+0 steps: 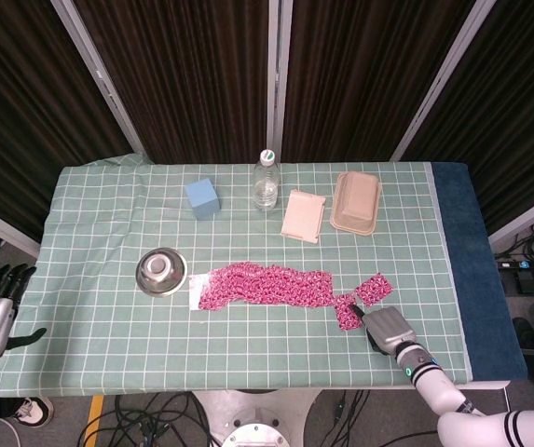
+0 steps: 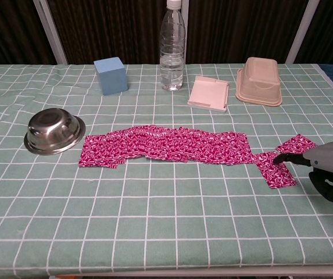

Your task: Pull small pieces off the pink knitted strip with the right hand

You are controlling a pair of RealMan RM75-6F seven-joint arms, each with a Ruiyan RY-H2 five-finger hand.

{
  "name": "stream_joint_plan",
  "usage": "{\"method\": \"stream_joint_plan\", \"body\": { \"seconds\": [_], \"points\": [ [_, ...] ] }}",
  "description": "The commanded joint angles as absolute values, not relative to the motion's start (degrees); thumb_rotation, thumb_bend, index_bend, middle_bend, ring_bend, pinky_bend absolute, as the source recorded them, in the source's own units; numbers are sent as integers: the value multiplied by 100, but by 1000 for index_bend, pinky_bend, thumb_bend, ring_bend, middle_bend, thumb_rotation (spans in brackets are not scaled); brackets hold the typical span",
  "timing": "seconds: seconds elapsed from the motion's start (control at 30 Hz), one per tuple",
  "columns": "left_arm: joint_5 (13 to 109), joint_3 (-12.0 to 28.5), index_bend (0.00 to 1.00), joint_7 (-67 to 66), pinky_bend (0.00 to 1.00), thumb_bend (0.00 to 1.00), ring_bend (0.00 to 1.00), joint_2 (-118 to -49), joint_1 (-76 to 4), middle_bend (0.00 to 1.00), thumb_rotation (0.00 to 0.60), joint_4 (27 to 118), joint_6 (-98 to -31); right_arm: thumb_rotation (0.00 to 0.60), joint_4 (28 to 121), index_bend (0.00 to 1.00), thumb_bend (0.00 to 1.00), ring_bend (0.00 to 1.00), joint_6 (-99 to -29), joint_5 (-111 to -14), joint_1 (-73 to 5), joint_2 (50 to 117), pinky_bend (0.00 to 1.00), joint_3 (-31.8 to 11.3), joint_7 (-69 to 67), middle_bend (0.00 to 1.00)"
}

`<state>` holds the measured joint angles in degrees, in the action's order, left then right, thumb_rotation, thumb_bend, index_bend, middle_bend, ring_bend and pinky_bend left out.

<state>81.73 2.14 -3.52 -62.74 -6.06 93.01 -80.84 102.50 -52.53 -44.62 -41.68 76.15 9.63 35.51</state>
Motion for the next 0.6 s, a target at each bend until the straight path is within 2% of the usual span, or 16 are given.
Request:
{"method": "stream_joint_plan", "body": {
  "seconds": [0.03, 0.6],
  "points": [
    [8177, 213, 103, -341, 172, 22, 15, -6275, -605, 90, 600, 9290, -8087, 600, 10260, 0, 1000, 896, -5203, -4286, -4250, 7656, 832, 982, 3725, 862],
    [8212, 199, 103, -392, 172, 21, 15, -6283, -628, 90, 600, 9328, -8067, 600, 10796, 66, 1000, 896, -5291, -4260, -4209, 7232, 832, 1414, 3964, 863]
  ]
}}
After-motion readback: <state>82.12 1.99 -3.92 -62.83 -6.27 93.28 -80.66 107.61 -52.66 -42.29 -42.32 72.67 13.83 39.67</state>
